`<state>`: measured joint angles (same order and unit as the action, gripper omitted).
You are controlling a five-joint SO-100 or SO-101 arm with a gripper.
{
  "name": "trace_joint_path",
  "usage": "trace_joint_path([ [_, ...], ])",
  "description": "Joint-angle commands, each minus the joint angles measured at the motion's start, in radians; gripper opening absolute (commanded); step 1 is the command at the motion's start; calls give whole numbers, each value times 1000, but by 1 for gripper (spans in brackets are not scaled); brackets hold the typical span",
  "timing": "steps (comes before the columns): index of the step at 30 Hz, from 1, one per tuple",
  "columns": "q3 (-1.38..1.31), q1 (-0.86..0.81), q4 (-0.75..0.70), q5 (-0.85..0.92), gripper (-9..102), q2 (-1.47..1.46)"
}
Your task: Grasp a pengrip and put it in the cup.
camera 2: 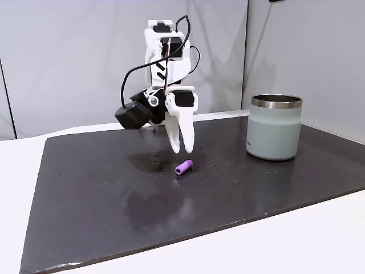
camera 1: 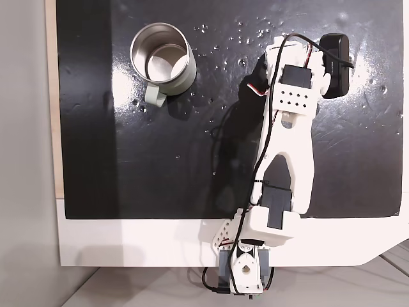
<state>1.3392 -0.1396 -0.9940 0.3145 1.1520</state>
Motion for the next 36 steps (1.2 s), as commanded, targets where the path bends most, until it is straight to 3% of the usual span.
trace_joint_path([
  [1, -103, -12, -12, 6, 23, -25],
  [13, -130, -6, 31, 12, 19, -146],
  [29, -176, -18, 20, 26, 0, -175],
  [36, -179, -21, 14, 18, 0, -175],
])
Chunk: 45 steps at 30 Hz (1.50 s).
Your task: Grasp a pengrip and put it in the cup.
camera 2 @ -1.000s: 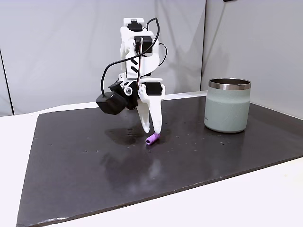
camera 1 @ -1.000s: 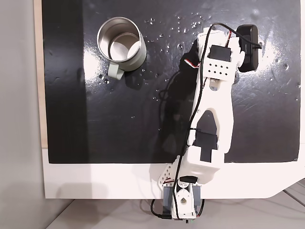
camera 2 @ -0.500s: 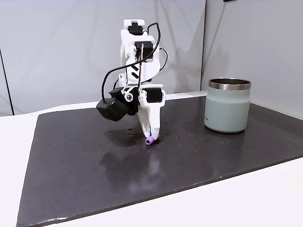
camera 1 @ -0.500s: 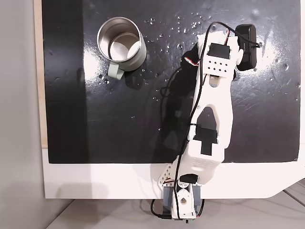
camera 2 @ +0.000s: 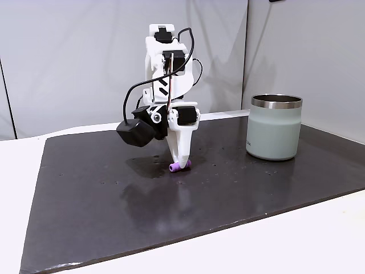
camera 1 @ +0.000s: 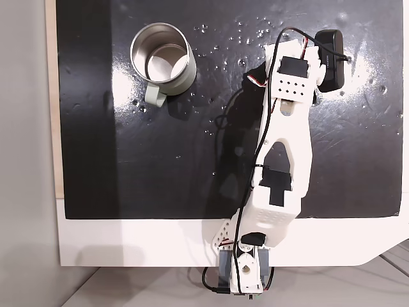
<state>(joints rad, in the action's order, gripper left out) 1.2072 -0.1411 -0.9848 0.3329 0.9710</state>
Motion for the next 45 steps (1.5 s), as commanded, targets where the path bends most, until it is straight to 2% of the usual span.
trace_joint_path([
  [1, -52, -21, -2, -3, 0, 9],
  [11, -87, -21, -63, -25, 0, 123],
  [21, -347, 44, -224, -92, 0, 149],
  [31, -551, 195, -344, -129, 0, 149],
  [45, -726, 453, -385, -190, 0, 120],
])
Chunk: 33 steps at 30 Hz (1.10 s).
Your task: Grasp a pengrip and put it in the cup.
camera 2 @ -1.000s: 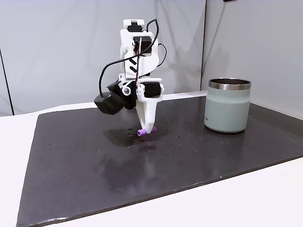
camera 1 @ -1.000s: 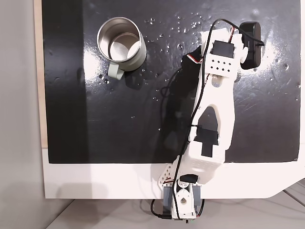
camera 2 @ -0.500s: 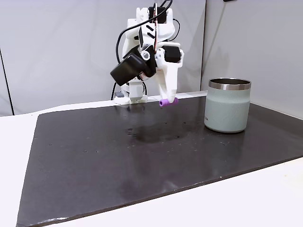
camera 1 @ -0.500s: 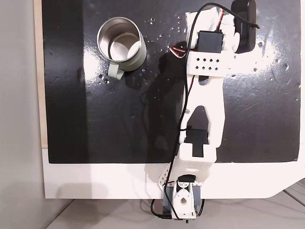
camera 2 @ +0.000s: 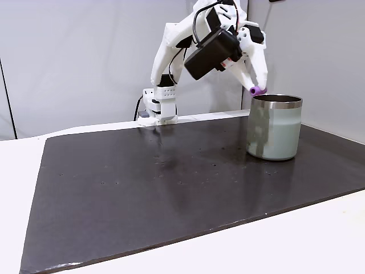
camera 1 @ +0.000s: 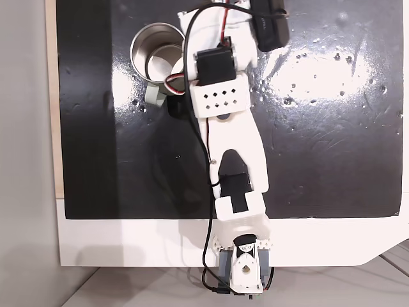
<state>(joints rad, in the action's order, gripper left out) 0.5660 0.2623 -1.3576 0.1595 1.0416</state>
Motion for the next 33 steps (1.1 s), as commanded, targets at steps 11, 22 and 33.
trace_joint_path([
  [11, -107, 181, -58, -29, 0, 43],
  [22, -72, 189, -77, -29, 1, 51],
  [33, -184, 166, -152, -31, 26, 15],
])
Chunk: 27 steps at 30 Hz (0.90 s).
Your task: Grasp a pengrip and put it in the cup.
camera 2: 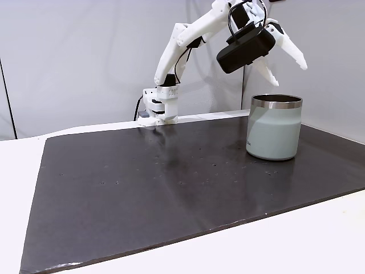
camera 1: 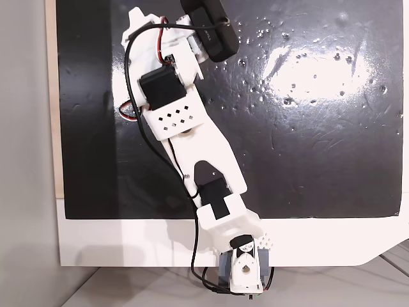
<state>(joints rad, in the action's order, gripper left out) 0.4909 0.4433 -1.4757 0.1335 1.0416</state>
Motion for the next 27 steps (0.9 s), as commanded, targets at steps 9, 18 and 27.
trace_joint_path([
  [9, -730, -9, -337, -6, 26, -321],
  [18, -715, -31, -350, -8, 26, -296],
  [27, -666, -28, -350, -12, 26, -258],
])
